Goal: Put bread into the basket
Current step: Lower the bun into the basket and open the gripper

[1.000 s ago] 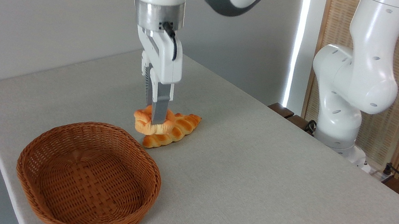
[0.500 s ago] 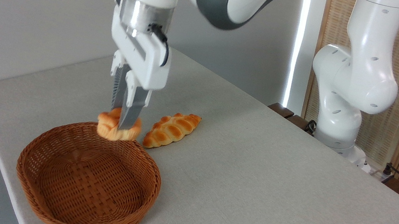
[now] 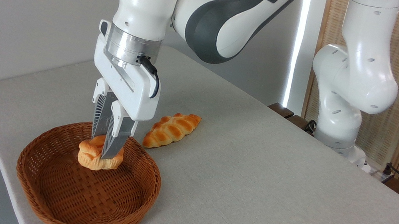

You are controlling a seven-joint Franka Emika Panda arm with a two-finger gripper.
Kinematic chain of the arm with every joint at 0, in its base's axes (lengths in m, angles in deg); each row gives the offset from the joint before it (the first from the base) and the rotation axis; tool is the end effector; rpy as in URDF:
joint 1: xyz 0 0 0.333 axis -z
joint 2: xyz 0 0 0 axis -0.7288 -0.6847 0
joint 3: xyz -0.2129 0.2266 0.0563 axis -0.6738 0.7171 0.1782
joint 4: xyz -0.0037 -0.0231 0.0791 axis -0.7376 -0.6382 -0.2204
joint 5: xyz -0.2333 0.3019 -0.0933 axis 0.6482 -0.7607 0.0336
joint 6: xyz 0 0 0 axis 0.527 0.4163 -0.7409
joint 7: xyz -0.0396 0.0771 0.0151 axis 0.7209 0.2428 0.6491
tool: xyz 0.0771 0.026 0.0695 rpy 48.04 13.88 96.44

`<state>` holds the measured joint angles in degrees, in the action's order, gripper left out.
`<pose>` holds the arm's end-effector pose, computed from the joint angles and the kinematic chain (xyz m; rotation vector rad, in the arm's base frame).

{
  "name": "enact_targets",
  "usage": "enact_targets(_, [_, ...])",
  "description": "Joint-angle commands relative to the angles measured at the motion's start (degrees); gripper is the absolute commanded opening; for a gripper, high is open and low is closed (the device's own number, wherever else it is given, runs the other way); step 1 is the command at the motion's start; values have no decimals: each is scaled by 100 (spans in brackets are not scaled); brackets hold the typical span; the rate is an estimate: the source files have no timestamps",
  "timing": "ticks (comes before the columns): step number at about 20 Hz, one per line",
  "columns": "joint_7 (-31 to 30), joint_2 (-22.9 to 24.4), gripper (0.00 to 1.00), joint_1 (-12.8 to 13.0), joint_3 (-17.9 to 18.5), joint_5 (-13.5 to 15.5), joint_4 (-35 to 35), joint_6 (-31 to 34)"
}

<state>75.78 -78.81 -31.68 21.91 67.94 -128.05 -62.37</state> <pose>0.5767 -0.0635 0.4949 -2.8316 1.2073 -0.5680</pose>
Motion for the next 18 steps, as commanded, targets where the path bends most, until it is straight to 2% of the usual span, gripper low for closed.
enact_targets(1, [-38, -13, 100, 37, 44, 100, 41, -79])
enact_targets(11, [-90, 48, 100, 46, 141, 91, 41, -44])
enact_targets(16, [-573, 469, 100, 46, 150, 82, 41, 219])
enact_targets(18, [-1028, 636, 100, 46, 141, 30, 84, 430])
